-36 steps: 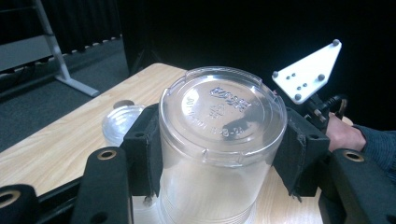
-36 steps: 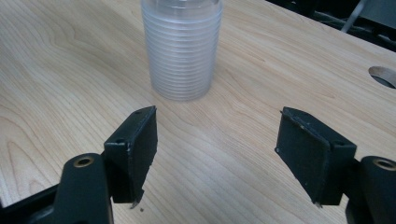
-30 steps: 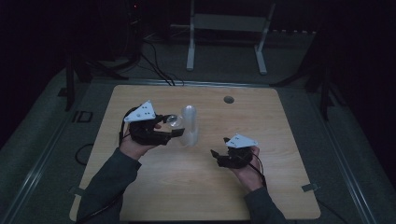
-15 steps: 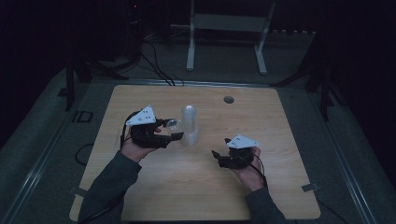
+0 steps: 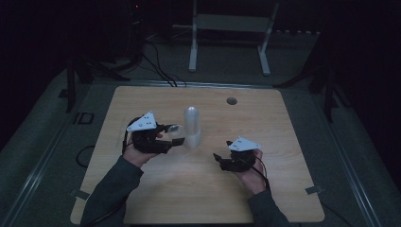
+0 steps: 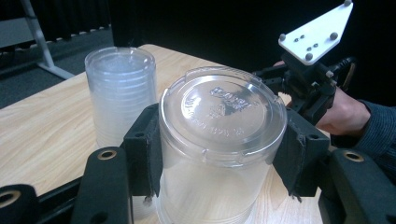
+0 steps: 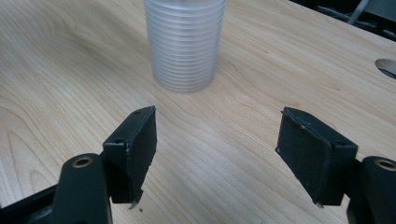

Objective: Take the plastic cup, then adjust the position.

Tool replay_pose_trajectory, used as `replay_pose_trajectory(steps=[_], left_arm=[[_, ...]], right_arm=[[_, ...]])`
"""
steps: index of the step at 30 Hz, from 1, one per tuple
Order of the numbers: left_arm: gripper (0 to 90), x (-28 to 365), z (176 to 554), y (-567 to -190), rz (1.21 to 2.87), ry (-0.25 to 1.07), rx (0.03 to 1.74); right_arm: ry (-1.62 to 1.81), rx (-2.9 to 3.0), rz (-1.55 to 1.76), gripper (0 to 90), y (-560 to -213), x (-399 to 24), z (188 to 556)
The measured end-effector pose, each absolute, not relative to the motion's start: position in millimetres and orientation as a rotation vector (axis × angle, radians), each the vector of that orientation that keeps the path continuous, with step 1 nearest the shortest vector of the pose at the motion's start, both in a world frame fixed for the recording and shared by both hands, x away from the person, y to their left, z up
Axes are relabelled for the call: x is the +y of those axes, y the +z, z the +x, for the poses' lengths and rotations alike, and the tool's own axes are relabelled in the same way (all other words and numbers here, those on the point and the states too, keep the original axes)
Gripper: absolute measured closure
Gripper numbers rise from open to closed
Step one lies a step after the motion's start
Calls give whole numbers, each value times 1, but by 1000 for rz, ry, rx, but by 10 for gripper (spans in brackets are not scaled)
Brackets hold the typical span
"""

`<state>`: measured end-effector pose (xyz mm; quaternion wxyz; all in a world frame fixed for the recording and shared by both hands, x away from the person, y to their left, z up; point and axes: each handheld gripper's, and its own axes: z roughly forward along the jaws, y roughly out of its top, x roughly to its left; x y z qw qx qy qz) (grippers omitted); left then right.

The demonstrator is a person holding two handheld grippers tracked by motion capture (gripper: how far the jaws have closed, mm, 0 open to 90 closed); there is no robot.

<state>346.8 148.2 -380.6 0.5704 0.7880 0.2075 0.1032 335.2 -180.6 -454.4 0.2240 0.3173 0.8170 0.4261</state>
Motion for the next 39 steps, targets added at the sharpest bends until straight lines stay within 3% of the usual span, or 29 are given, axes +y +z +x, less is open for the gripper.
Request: replay_pose_trajectory(steps=[23,39], left_arm=[[410,148,343,-403,1851,212,467],[409,146,342,-406,1858,173,404]], right_arm=[[1181,2259,843,274,-451,-182,334],[1253,2249,659,273,-425,-177,325]])
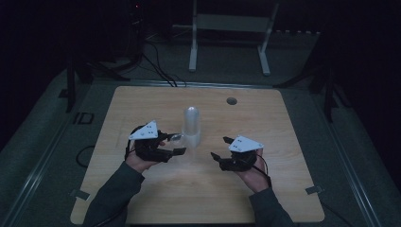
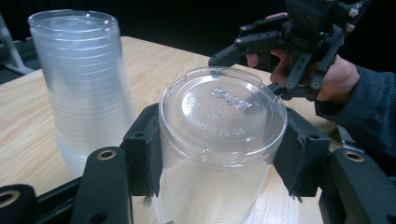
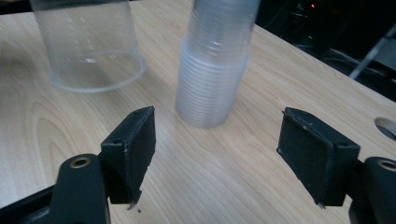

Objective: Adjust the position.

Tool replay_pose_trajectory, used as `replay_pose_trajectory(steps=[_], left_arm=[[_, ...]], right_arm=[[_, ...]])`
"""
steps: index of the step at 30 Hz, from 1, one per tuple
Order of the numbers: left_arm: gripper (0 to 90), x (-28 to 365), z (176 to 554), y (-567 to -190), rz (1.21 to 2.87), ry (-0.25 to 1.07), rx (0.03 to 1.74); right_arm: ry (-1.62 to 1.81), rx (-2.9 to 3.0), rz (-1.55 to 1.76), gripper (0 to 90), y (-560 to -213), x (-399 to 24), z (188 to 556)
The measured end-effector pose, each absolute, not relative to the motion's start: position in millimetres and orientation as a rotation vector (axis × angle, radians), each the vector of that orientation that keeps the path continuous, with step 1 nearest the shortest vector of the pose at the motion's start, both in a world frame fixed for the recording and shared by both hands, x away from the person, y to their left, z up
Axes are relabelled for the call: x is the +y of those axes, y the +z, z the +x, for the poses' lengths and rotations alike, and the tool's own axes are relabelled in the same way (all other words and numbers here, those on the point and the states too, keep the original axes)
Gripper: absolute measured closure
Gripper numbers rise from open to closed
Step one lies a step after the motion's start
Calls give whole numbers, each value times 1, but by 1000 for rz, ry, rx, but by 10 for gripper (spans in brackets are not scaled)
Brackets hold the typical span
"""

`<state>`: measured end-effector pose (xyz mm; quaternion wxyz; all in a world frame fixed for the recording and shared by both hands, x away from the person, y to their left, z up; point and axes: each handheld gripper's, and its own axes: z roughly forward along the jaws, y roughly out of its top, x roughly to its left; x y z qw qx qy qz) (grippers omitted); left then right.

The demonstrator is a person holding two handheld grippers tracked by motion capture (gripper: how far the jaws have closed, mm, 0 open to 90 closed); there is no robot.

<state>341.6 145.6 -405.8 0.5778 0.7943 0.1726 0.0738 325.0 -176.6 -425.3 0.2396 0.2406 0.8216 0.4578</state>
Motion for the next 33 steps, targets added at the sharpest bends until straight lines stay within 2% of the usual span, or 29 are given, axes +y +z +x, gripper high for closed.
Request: replay_pose_trajectory(steps=[16,33], left_arm=[[409,145,338,-408,1827,134,384],[410,142,338,-411,1747,42,371]], right_arm=[[1355,2330,533,273,-420,-153,320],[1583,2348,527,276,-418,-150,322]])
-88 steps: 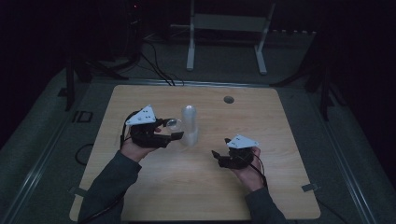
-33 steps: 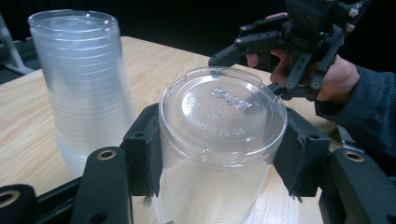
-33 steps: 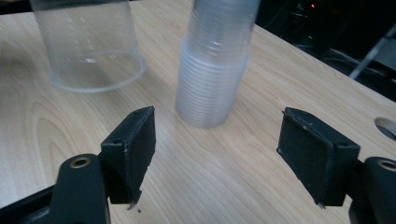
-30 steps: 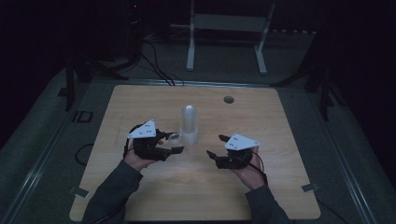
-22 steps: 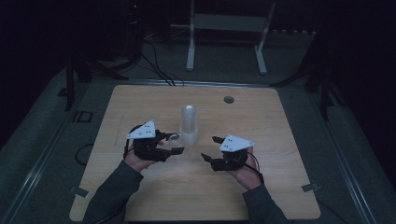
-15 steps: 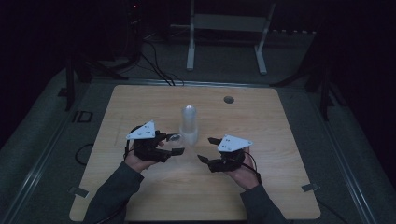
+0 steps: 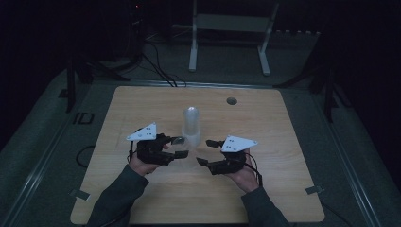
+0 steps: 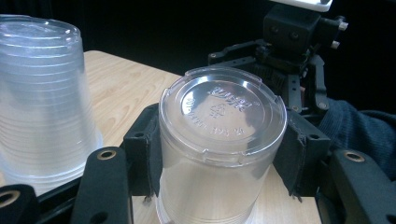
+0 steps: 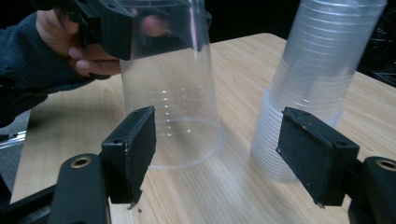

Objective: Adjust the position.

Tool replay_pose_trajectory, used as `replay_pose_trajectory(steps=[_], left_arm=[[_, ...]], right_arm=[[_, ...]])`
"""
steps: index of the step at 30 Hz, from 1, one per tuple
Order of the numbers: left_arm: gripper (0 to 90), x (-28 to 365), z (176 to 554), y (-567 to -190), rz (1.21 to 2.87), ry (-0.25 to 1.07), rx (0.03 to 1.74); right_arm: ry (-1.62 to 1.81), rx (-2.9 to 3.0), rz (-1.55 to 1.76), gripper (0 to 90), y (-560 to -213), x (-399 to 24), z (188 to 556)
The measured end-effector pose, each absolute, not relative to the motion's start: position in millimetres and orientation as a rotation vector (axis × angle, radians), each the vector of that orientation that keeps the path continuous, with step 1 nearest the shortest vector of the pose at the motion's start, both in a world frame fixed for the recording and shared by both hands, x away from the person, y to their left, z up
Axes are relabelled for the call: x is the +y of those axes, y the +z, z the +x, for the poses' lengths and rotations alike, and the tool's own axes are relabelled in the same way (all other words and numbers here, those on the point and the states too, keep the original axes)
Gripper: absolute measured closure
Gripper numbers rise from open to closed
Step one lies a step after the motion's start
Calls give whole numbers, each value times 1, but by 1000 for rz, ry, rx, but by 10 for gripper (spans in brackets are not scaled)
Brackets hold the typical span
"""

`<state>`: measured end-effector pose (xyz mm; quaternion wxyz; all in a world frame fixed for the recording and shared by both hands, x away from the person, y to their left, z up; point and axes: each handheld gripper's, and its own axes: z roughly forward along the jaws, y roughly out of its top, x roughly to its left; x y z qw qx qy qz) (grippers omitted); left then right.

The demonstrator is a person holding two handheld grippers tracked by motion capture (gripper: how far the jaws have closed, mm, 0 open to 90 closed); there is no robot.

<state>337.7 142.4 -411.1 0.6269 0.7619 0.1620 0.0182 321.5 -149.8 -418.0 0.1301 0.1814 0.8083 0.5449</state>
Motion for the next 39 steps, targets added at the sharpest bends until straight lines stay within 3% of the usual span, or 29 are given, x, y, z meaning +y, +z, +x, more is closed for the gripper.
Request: replay_pose_trajectory(steps=[30,39], left_arm=[[412,145,339,-409,1668,-30,376],[414,145,338,-407,1645,-45,375]], right_arm=[[1755,2318,495,271,-428,-127,314],[1751,2312,500,218,-428,-121,315]])
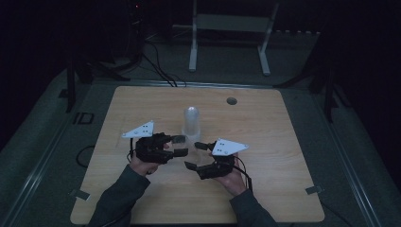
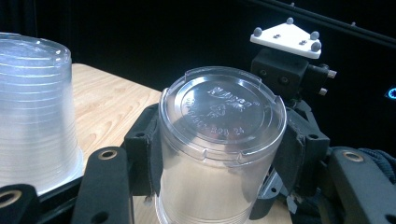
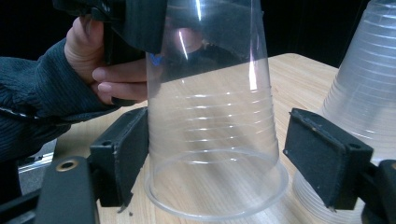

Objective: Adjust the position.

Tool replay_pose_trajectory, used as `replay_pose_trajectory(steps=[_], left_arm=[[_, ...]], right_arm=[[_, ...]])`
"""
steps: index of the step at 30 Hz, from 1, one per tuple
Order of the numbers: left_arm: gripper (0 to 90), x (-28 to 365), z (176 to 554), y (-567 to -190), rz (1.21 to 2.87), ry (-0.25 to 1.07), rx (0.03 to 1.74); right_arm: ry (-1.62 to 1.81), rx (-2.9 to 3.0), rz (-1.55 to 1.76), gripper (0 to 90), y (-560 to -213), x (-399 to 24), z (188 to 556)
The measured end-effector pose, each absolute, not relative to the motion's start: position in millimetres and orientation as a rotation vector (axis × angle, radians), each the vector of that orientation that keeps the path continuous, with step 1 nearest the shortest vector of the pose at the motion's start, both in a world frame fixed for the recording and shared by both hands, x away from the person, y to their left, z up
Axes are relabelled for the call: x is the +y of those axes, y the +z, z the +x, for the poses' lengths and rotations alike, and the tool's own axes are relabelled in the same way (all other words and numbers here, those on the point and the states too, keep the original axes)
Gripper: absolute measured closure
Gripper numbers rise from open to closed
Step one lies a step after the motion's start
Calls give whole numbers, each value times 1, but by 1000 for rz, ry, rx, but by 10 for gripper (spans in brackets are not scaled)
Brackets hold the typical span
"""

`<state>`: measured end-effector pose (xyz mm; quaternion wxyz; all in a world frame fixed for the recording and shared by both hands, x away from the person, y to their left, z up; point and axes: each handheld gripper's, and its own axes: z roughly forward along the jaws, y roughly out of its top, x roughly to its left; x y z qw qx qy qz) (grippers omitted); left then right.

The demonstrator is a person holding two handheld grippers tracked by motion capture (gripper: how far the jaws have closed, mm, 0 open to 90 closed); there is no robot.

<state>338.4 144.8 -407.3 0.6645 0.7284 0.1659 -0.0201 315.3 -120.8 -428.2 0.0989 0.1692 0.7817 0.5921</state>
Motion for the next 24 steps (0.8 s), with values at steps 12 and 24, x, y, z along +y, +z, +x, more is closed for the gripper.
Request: replay_pose_trajectory(steps=[12,24], left_arm=[[416,145,340,-409,1610,-75,377],[401,146,341,-410,1615,-83,382]], right_arm=[[1723,2317,495,201,-429,-115,315],[1696,2347,470,277,-429,-112,316]])
